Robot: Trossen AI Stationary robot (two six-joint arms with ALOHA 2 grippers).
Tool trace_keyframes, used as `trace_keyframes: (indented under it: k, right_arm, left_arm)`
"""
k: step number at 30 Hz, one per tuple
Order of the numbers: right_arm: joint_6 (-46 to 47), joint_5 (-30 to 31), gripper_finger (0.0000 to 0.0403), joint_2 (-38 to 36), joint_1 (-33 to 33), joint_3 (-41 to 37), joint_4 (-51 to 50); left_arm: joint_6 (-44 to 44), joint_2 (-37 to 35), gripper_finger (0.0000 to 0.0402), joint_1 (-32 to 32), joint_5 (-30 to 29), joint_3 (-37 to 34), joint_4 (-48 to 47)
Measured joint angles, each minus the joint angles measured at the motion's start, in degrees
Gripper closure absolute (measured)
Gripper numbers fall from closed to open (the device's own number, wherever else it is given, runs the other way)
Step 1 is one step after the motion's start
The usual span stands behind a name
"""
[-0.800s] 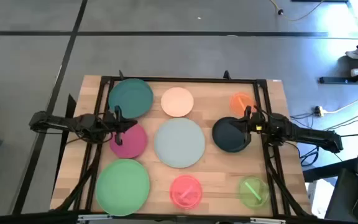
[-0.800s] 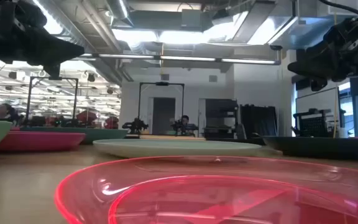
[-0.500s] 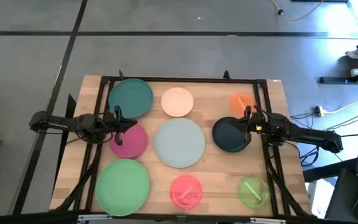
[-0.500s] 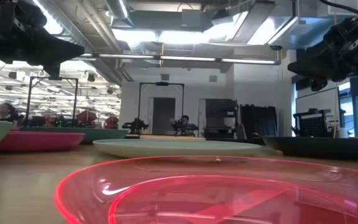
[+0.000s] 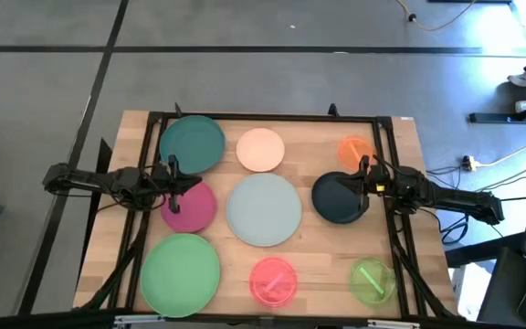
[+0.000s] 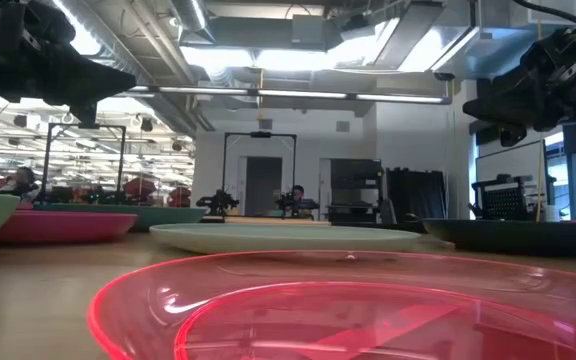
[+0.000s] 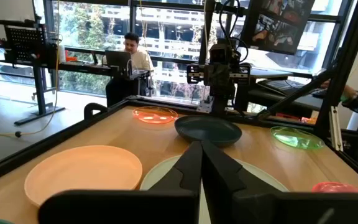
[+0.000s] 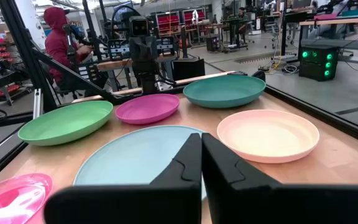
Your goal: Stack plastic plates
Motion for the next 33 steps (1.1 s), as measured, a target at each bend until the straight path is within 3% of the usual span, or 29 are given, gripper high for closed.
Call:
trace_keyframes:
  k: [27,33]
  right_arm:
    - [0.0,0.0,0.0402,0.0,0.0,0.0,0.0]
    - [0.0,0.0,0.0402,0.0,0.0,0.0,0.0]
  left_arm:
    - [0.2,0.0,0.0398,0.0,-0.6,0.0,1.4]
    - [7.5,0.0,0.0398,0.0,-0.8,0.0,8.0]
